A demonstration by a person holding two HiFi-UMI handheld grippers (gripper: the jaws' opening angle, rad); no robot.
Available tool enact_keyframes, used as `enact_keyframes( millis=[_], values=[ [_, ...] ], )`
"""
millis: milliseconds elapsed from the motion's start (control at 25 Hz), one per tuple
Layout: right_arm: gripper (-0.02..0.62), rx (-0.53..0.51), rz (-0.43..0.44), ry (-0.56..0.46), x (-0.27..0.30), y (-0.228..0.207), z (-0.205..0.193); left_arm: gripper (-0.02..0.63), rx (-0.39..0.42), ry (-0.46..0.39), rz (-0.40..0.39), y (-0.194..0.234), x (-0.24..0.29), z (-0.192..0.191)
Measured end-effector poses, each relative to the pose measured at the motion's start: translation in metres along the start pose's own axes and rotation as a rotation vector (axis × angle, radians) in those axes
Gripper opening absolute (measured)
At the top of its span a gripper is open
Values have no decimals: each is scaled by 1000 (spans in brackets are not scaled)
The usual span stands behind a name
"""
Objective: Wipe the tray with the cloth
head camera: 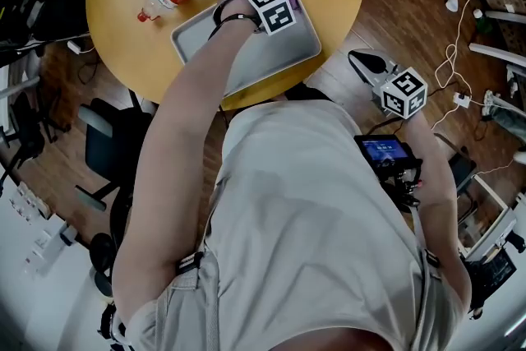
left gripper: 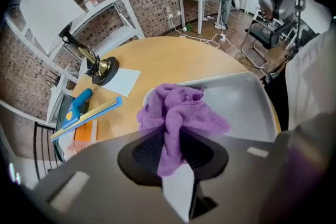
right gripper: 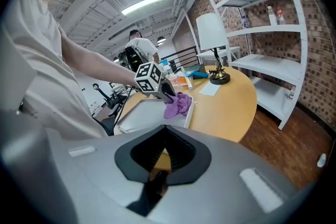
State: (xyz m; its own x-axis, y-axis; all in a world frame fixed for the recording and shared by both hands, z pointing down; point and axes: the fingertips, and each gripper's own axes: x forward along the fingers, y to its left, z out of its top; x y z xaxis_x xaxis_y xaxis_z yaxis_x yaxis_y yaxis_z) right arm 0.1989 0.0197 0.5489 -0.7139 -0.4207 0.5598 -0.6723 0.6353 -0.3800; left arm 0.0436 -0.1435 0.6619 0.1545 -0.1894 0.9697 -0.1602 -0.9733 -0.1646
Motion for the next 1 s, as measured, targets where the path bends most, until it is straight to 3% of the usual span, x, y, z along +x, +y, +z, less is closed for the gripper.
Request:
enact_keyframes(
  millis=[200,320,440,600,800,920,1000],
  values=[
    [3,-21,25,-8,9,4,6,92,-93,-180,7,-16,-61,-4],
    [3,-37,44,-6,19,5,12,92,-209,-271,29,-21,-97,-28],
    [3,-61,62,-16,26,10,21,92,-347,-311,84,-28,-129,-71],
    [3,-105,102,-5,36,21,33,92,-525,-282,189,-36,-163,-149],
    [3,-149,139,21,47,31,42,92,-744,-181,306,-49,-185,-253],
    [3,-168,162,29,55,38,47,92,-868,-98,312,-68,-175,-302],
    [3,-179,177,33,62,40,52,92,-930,-47,274,-80,-152,-325]
  ],
)
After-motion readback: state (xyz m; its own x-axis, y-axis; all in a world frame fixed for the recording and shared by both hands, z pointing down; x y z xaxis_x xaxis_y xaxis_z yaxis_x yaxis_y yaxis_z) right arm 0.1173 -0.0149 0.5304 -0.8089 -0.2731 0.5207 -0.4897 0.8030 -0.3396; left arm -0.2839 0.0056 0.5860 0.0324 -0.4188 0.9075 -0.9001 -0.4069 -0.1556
